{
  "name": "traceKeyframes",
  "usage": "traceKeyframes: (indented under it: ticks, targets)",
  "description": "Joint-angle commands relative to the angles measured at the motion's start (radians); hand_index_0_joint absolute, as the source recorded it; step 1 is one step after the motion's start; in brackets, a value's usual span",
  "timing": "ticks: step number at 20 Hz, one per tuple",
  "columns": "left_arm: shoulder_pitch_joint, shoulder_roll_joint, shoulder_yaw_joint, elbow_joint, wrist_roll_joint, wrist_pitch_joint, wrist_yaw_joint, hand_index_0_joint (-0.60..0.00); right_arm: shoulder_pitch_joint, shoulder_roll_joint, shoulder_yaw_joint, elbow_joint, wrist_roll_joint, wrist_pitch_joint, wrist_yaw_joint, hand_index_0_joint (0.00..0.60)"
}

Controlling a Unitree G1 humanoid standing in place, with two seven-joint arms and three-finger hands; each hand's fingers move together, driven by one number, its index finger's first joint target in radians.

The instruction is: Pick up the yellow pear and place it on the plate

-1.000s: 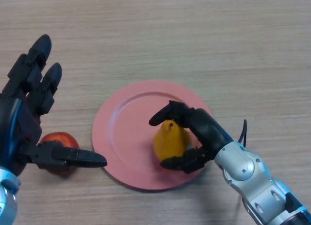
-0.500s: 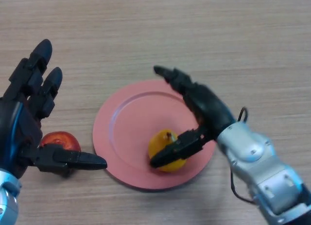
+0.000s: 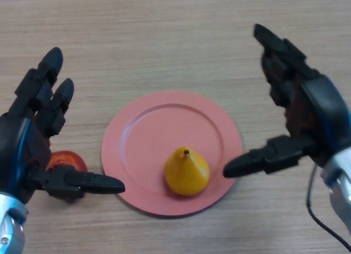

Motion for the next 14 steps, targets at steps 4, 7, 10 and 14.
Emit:
traceKeyframes:
  ticks: [4,7,10,14]
  targets:
    - [-0.053,0.036,0.035,-0.1,-0.013,-0.036,-0.014,0.0,0.108,-0.037,-0.108,-0.02,-0.012,-0.337,0.03,0.0]
    - [-0.06,0.039,0.033,-0.097,-0.009,-0.033,-0.024,0.0,0.131,-0.042,-0.149,0.046,-0.009,-0.424,0.019,0.0]
    - [-0.068,0.039,0.036,-0.078,-0.032,-0.038,-0.019,0.0,0.142,-0.046,-0.176,0.045,-0.004,-0.441,-0.003,0.0]
    - [-0.065,0.045,0.052,-0.066,-0.045,-0.057,-0.016,0.0,0.154,-0.043,-0.185,0.001,0.014,-0.394,-0.014,0.0]
